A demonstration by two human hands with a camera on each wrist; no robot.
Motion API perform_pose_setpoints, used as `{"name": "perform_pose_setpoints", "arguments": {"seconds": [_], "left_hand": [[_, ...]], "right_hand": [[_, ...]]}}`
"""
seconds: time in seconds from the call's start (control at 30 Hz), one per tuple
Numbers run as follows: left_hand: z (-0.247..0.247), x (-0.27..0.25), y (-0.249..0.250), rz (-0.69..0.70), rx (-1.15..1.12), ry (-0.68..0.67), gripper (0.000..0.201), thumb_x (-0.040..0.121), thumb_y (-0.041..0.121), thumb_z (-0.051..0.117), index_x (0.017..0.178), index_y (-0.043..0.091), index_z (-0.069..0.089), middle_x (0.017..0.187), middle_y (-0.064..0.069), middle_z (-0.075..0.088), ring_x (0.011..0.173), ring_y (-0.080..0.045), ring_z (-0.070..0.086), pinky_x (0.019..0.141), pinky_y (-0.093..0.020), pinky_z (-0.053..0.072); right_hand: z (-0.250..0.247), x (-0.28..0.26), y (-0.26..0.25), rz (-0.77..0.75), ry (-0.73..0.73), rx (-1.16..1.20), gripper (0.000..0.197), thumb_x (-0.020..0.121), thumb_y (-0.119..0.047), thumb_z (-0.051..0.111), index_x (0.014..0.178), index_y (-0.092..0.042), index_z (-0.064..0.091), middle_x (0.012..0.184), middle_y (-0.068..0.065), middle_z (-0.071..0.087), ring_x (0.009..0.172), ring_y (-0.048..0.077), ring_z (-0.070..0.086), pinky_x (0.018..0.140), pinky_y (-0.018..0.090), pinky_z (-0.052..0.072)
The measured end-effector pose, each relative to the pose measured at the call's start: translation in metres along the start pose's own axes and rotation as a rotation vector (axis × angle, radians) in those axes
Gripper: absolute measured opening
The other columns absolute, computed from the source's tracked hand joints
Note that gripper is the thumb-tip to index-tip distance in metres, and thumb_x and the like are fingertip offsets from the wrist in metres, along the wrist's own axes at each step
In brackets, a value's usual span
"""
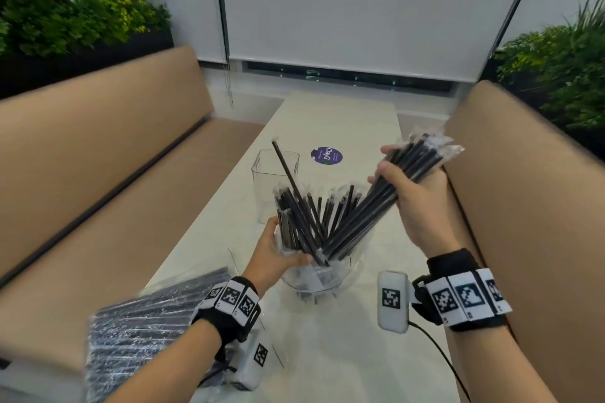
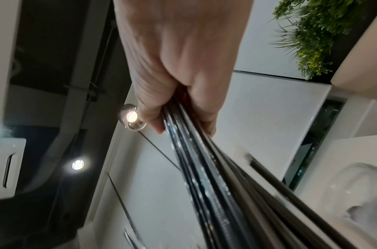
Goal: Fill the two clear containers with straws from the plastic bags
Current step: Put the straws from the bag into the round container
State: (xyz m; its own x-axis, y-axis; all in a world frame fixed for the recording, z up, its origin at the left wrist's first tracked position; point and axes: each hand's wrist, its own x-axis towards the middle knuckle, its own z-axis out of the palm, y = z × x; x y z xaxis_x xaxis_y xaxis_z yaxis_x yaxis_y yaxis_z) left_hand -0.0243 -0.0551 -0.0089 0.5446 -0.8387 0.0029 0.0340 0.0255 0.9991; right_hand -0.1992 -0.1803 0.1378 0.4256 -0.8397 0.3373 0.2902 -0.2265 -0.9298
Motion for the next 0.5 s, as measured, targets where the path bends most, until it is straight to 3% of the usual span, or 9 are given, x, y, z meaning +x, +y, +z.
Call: {"name": "perform_pose_setpoints", "arguments": {"seconds": [0.1,0.17,0.23,0.33,0.43,0.5], "left_hand": [[-0.007,0.000,-0.001,-0.025,0.031,0.024,0.081,0.062,-0.003,0.087,0.121,0.034,0.046,0.122,0.007,0.061,0.113,-0.002,0.056,0.106,-0.036,0.043],[-0.010,0.000,-0.002,-0.042,0.046,0.041,0.084,0.063,-0.001,0.087,0.128,0.028,0.044,0.127,0.007,0.058,0.117,-0.007,0.054,0.110,-0.038,0.038],[-0.011,0.000,-0.002,-0.064,0.073,0.046,0.094,0.060,0.007,0.090,0.137,0.023,0.039,0.139,0.002,0.051,0.132,-0.016,0.043,0.115,-0.043,0.031],[-0.012,-0.001,0.002,-0.085,0.084,0.036,0.105,0.054,0.019,0.092,0.142,0.025,0.034,0.147,0.000,0.044,0.140,-0.021,0.034,0.117,-0.049,0.028],[-0.013,-0.003,0.007,-0.098,0.092,0.024,0.107,0.053,0.022,0.094,0.142,0.025,0.033,0.147,-0.001,0.043,0.139,-0.021,0.036,0.116,-0.049,0.030],[-0.016,-0.004,0.005,-0.094,0.084,0.037,0.093,0.061,0.007,0.090,0.137,0.022,0.038,0.136,0.001,0.052,0.128,-0.017,0.046,0.113,-0.041,0.034]], "right_hand": [[-0.002,0.010,-0.017,0.000,0.036,0.091,0.018,0.092,0.006,0.059,0.091,-0.011,0.067,0.076,-0.004,0.070,0.069,0.012,0.070,0.078,0.039,0.062],[0.000,0.014,-0.028,0.000,0.007,0.112,0.016,0.092,0.007,0.058,0.091,-0.007,0.065,0.078,0.002,0.064,0.069,0.012,0.067,0.078,0.038,0.062],[0.001,0.019,-0.035,0.012,-0.017,0.061,0.013,0.093,0.005,0.057,0.092,-0.007,0.064,0.080,0.005,0.061,0.070,0.013,0.067,0.078,0.037,0.062],[-0.001,0.028,-0.048,0.029,-0.022,-0.002,0.011,0.093,0.002,0.059,0.094,-0.008,0.063,0.085,0.005,0.060,0.074,0.015,0.068,0.078,0.036,0.062],[-0.007,0.042,-0.069,-0.015,0.013,0.024,0.008,0.092,-0.001,0.061,0.097,-0.008,0.061,0.096,0.006,0.061,0.090,0.024,0.065,0.080,0.032,0.060],[-0.009,0.056,-0.087,-0.079,0.070,0.049,0.008,0.092,-0.003,0.062,0.098,-0.008,0.059,0.100,0.007,0.061,0.093,0.024,0.066,0.081,0.033,0.060]]}}
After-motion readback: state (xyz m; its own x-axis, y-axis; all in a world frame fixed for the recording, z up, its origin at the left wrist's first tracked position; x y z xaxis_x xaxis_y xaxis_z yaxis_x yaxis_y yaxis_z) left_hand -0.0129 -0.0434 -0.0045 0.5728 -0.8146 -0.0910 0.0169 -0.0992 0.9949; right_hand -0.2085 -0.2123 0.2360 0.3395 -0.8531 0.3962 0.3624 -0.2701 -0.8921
